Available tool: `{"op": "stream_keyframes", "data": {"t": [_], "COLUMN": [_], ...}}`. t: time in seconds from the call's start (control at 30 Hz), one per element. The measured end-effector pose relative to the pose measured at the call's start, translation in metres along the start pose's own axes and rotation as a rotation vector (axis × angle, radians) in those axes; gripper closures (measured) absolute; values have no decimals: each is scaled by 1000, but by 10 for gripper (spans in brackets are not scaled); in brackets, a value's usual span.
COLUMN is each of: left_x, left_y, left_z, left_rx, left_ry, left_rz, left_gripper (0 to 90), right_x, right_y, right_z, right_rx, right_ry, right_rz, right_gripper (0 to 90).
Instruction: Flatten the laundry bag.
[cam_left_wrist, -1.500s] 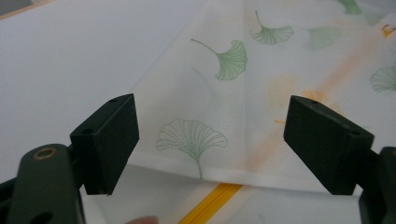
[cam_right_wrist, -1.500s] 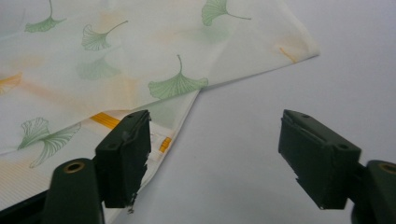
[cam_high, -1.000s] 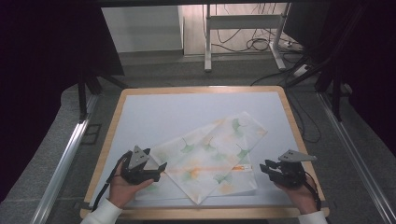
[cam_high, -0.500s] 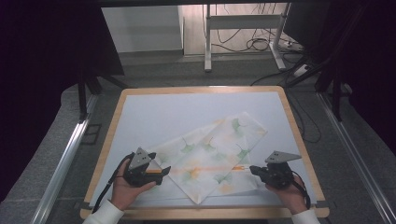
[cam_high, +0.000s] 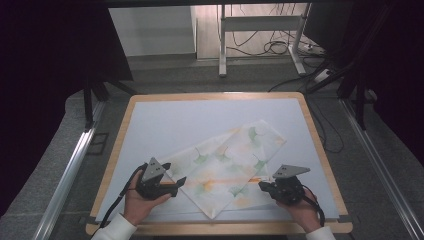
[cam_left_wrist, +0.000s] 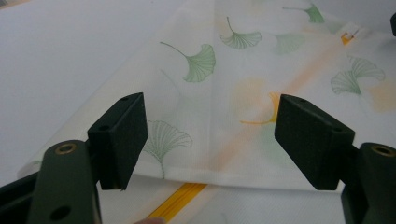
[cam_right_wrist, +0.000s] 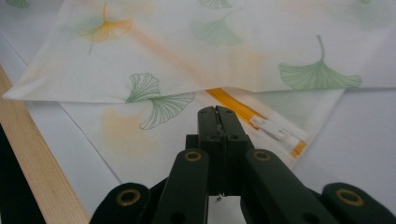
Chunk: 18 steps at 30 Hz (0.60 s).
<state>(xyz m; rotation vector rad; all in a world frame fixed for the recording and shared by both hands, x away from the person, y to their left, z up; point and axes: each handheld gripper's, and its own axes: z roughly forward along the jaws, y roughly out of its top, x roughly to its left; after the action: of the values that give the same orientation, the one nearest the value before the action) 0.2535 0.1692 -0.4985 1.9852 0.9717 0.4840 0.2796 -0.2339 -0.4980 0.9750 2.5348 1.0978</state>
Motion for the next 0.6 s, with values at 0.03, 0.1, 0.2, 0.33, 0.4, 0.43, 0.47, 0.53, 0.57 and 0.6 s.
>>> {"op": "stream_keyframes", "data": {"t": [0.03, 0.1, 0.2, 0.33, 0.4, 0.43, 0.47, 0.53, 0.57, 0.6], "left_x": [-2, -8, -12, -19, -24, -27, -30, -37, -43, -43], "left_y": [1, 1, 0, 1, 3, 4, 5, 6, 7, 7], "left_z": [1, 4, 4, 7, 12, 16, 20, 27, 32, 32], "left_rx": [14, 40, 53, 52, 58, 59, 61, 74, 84, 84], "left_ry": [4, -6, 8, -30, -48, -59, -77, -82, -88, -88], "left_rz": [20, 37, 68, 67, 58, 54, 47, 66, 90, 90], "left_gripper": [250, 246, 245, 245, 244, 244, 244, 244, 245, 244], "right_x": [1, 4, 6, 8, 8, 8, 8, 8, 8, 8], "right_y": [0, 0, 0, 1, 1, 0, 0, -1, -1, -1], "right_z": [2, 8, 11, 14, 15, 15, 16, 16, 16, 16], "right_rx": [5, 27, 39, 41, 49, 55, 59, 60, 54, 54], "right_ry": [3, 9, 11, 17, 6, -6, -5, -1, 4, 4], "right_rz": [-3, -20, -27, -34, -37, -29, -24, -26, -28, -28], "right_gripper": [896, 896, 896, 896, 896, 896, 896, 896, 896, 896]}}
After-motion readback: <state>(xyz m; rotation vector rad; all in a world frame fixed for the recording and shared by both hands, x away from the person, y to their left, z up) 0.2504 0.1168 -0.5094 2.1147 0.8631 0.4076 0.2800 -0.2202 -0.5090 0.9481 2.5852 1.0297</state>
